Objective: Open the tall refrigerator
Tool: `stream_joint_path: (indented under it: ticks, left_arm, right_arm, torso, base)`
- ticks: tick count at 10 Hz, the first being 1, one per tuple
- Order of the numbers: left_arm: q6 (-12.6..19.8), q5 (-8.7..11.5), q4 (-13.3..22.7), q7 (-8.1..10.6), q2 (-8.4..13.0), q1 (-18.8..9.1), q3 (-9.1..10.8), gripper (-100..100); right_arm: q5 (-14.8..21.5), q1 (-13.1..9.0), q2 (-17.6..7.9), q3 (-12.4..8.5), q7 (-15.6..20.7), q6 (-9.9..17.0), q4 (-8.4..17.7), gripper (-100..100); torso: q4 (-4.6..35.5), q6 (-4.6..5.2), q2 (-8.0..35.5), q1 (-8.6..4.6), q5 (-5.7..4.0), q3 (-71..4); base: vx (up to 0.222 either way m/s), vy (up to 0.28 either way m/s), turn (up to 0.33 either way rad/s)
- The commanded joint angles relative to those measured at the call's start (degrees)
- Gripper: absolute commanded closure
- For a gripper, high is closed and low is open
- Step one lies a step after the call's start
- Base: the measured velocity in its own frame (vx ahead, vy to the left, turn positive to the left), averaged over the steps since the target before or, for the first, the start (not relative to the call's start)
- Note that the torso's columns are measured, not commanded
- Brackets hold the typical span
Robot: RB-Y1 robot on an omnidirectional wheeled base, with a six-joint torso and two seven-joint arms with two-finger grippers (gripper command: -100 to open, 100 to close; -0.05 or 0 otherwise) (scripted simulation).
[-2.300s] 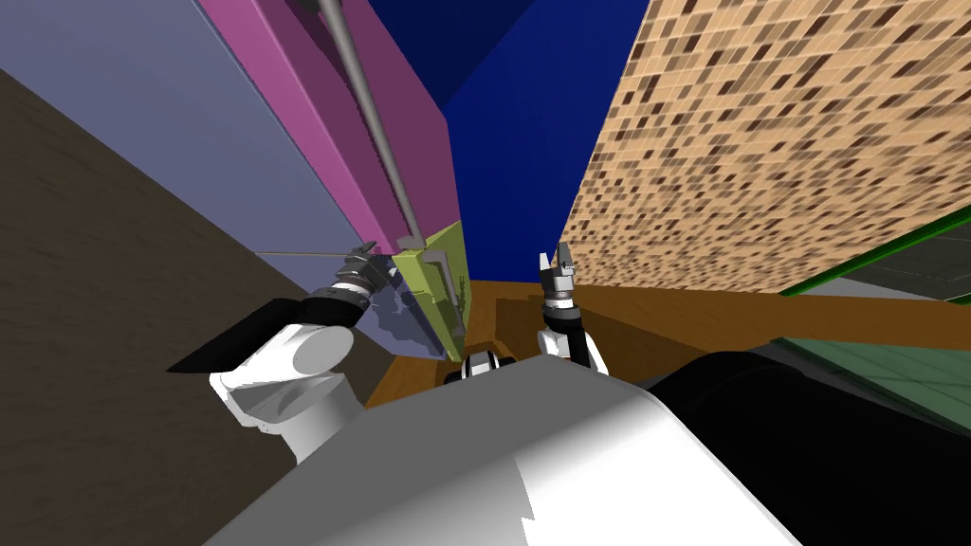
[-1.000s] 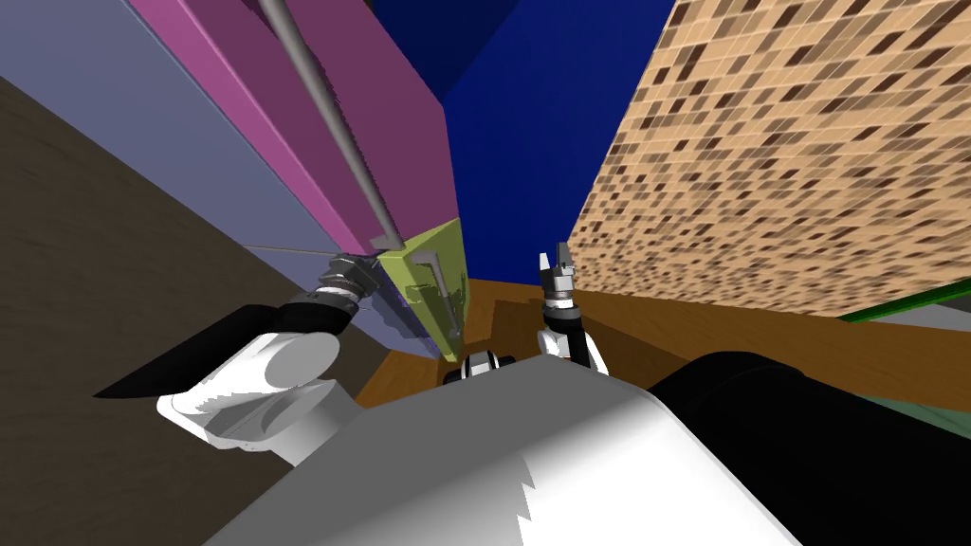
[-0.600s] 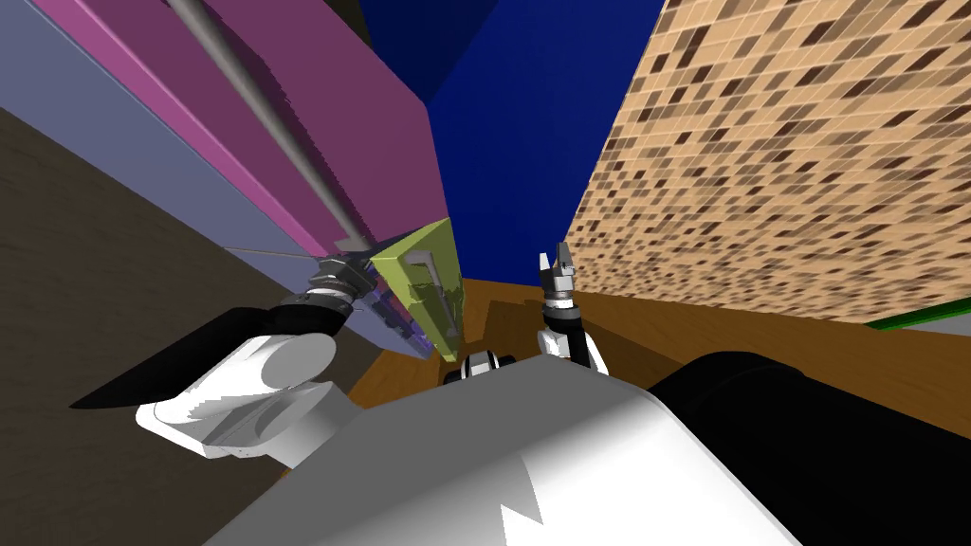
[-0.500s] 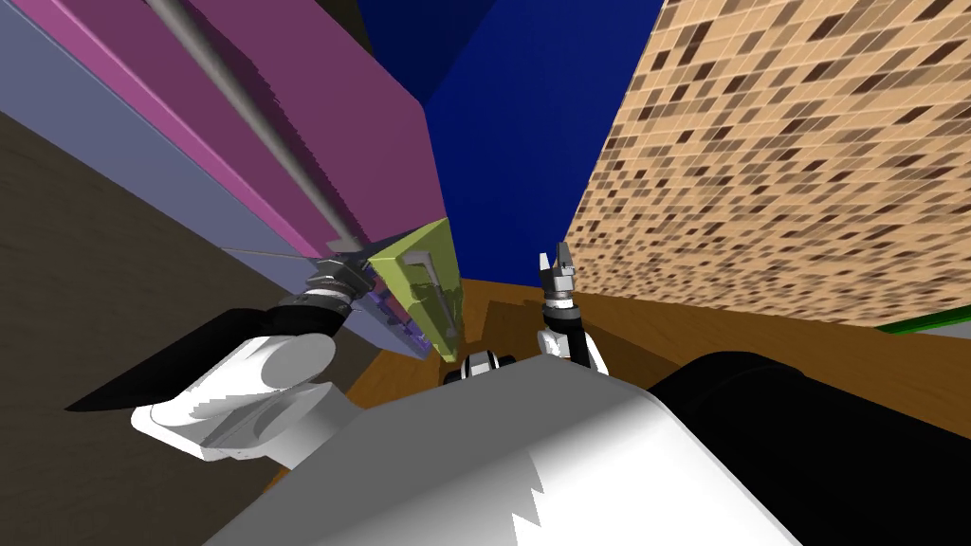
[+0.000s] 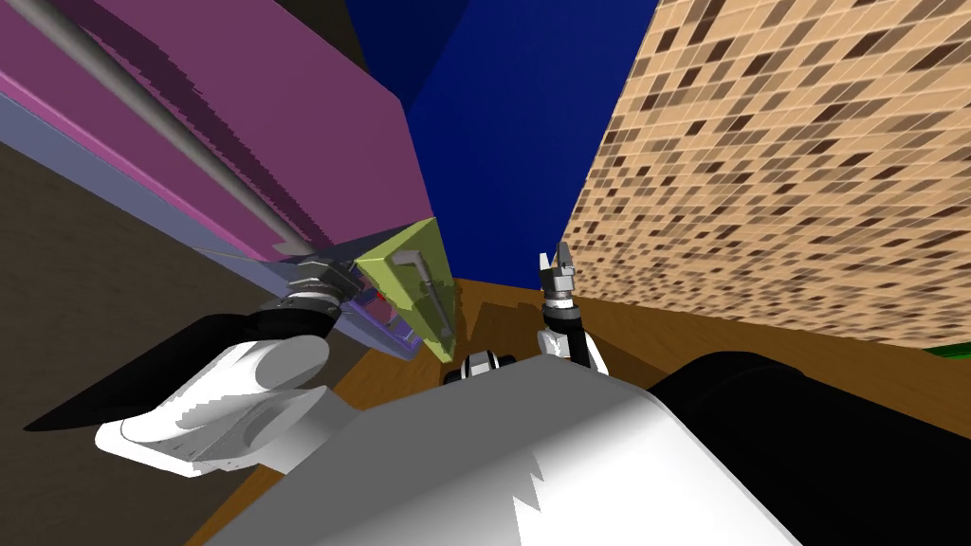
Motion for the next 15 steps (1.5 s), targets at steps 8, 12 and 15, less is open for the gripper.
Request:
stream_joint_path:
  ticks: [8,12,15]
  left_arm:
    - [4.94,1.1,8.47,0.68,6.55,-4.04,1.28,-100]
    - [10.22,3.44,9.99,1.28,7.69,-8.35,2.37,-100]
    - [13.29,4.78,9.91,1.61,7.93,-10.78,3.04,-100]
  right_arm:
    - [-0.01,0.01,-0.04,-0.04,0.0,0.0,0.0,0]
    - [-0.01,0.0,-0.04,-0.04,0.0,0.01,0.01,0]
    - [-0.01,0.01,-0.04,-0.04,0.0,0.01,0.01,0]
  torso:
    - [-0.16,-0.39,0.19,0.26,0.32,0.26]
    - [-0.03,-0.27,0.27,0.21,0.22,0.25]
    - [-0.07,-0.14,-0.04,0.07,0.13,0.01]
  base:
    - [0.004,0.026,-0.019]
    - [0.015,0.119,-0.047]
    - [0.011,0.127,-0.043]
